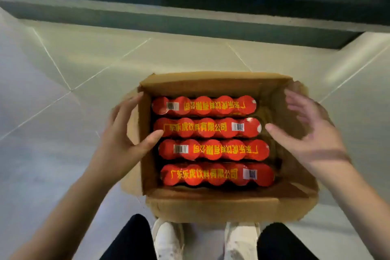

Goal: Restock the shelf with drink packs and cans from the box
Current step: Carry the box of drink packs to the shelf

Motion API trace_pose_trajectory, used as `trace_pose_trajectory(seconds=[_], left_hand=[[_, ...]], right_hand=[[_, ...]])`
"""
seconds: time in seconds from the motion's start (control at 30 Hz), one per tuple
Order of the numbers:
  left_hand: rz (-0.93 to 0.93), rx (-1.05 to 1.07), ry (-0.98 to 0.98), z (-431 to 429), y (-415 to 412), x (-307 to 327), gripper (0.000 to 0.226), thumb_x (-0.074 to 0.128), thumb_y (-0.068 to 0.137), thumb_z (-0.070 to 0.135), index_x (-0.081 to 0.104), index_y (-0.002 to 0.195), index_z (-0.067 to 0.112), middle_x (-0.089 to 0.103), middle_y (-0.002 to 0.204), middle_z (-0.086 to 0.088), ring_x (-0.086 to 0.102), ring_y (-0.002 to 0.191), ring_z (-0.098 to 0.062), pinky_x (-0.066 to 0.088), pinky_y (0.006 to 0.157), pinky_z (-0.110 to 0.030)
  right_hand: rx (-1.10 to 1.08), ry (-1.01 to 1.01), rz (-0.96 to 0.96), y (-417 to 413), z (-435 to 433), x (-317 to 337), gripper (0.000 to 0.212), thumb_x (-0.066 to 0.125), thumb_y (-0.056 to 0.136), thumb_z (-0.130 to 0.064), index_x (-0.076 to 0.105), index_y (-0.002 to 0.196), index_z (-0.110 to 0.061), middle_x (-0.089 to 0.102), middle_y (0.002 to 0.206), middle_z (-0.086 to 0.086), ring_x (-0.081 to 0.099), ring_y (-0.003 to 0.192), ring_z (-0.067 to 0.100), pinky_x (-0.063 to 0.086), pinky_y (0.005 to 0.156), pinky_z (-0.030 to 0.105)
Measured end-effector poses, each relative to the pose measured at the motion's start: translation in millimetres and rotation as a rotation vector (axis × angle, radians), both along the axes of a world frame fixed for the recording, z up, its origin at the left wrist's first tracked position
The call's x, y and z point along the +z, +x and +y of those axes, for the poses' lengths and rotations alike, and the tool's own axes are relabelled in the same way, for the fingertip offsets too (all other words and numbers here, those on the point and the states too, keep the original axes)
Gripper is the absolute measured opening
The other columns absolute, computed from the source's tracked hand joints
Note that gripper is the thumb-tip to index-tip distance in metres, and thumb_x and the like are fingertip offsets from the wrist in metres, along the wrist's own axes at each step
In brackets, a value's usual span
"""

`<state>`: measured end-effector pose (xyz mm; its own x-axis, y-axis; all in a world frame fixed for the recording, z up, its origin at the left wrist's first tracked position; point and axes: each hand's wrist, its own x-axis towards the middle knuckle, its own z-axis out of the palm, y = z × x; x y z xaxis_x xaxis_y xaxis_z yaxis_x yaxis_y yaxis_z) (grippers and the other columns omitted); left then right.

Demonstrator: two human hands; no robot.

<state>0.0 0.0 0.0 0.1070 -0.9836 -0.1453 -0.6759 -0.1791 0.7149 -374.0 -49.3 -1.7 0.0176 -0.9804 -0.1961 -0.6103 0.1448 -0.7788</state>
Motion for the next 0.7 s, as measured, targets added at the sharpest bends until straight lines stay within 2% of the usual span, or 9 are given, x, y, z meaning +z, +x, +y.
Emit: trace_pose_trajectory(seconds=[0.1, 0.17, 0.2, 0.3, 0.4, 0.47, 0.53, 0.6, 0.7], left_hand=[[-0.003, 0.008, -0.015, 2, 4, -36, 0.089, 0.071, 0.077, 0.053, 0.03, 0.155, 0.043, 0.033, 0.158, 0.0, 0.03, 0.149, -0.015, 0.039, 0.114, -0.053], [0.0, 0.022, -0.025, 3, 7, -56, 0.091, 0.071, 0.077, 0.053, 0.03, 0.157, 0.04, 0.029, 0.16, 0.0, 0.027, 0.151, -0.014, 0.039, 0.114, -0.056], [-0.01, 0.036, -0.035, 3, 8, -60, 0.091, 0.071, 0.078, 0.053, 0.029, 0.157, 0.039, 0.028, 0.16, 0.001, 0.027, 0.151, -0.013, 0.039, 0.114, -0.056], [0.003, 0.046, -0.053, 4, 12, -69, 0.095, 0.071, 0.078, 0.05, 0.023, 0.16, 0.037, 0.028, 0.16, 0.006, 0.029, 0.15, -0.01, 0.039, 0.114, -0.055], [-0.005, 0.027, 0.01, 4, 9, -68, 0.107, 0.072, 0.077, 0.05, 0.004, 0.159, 0.049, 0.021, 0.163, 0.011, 0.026, 0.151, -0.012, 0.036, 0.116, -0.053], [-0.034, 0.004, 0.064, 5, 8, -69, 0.112, 0.074, 0.078, 0.047, -0.006, 0.157, 0.052, 0.016, 0.166, 0.009, 0.025, 0.151, -0.014, 0.035, 0.117, -0.052], [0.003, 0.01, 0.113, 6, 10, -70, 0.114, 0.077, 0.083, 0.033, -0.008, 0.157, 0.051, 0.017, 0.168, 0.006, 0.03, 0.15, -0.018, 0.037, 0.115, -0.055], [0.055, -0.002, 0.141, 8, 11, -72, 0.113, 0.075, 0.088, 0.015, -0.007, 0.158, 0.05, 0.022, 0.167, 0.006, 0.042, 0.145, -0.021, 0.042, 0.112, -0.056], [0.102, -0.003, 0.152, 8, 11, -72, 0.11, 0.066, 0.088, 0.004, -0.004, 0.156, 0.056, 0.032, 0.163, 0.01, 0.058, 0.13, -0.015, 0.05, 0.105, -0.052]], right_hand=[[-0.046, -0.026, 0.041, -5, 2, -30, 0.08, 0.072, 0.071, -0.067, 0.039, 0.144, -0.062, 0.043, 0.149, -0.017, 0.046, 0.124, -0.011, 0.045, 0.085, 0.017], [-0.077, -0.052, 0.092, -9, 3, -48, 0.08, 0.072, 0.073, -0.066, 0.037, 0.145, -0.062, 0.039, 0.15, -0.02, 0.044, 0.13, 0.0, 0.052, 0.092, 0.029], [-0.087, -0.077, 0.129, -8, 1, -53, 0.079, 0.072, 0.074, -0.065, 0.037, 0.145, -0.062, 0.037, 0.149, -0.023, 0.043, 0.131, 0.002, 0.051, 0.098, 0.034], [-0.097, -0.146, 0.203, -14, 0, -65, 0.078, 0.073, 0.078, -0.06, 0.038, 0.147, -0.056, 0.034, 0.147, -0.027, 0.035, 0.133, -0.002, 0.037, 0.107, 0.03], [-0.109, -0.169, 0.23, -18, 1, -72, 0.079, 0.077, 0.08, -0.051, 0.04, 0.15, -0.048, 0.033, 0.151, -0.021, 0.033, 0.143, 0.007, 0.034, 0.113, 0.033], [-0.134, -0.138, 0.217, -22, 3, -75, 0.082, 0.081, 0.081, -0.044, 0.039, 0.152, -0.046, 0.029, 0.155, -0.02, 0.029, 0.144, 0.005, 0.032, 0.115, 0.034], [-0.131, -0.098, 0.203, -27, 3, -77, 0.088, 0.082, 0.082, -0.038, 0.034, 0.155, -0.047, 0.025, 0.158, -0.022, 0.026, 0.141, -0.001, 0.027, 0.116, 0.032], [-0.125, -0.06, 0.218, -32, 2, -79, 0.092, 0.082, 0.083, -0.036, 0.028, 0.157, -0.048, 0.024, 0.16, -0.02, 0.028, 0.142, 0.003, 0.021, 0.116, 0.036], [-0.125, -0.028, 0.244, -35, 0, -81, 0.096, 0.081, 0.085, -0.032, 0.021, 0.158, -0.05, 0.027, 0.162, -0.012, 0.038, 0.144, 0.022, 0.035, 0.113, 0.04]])
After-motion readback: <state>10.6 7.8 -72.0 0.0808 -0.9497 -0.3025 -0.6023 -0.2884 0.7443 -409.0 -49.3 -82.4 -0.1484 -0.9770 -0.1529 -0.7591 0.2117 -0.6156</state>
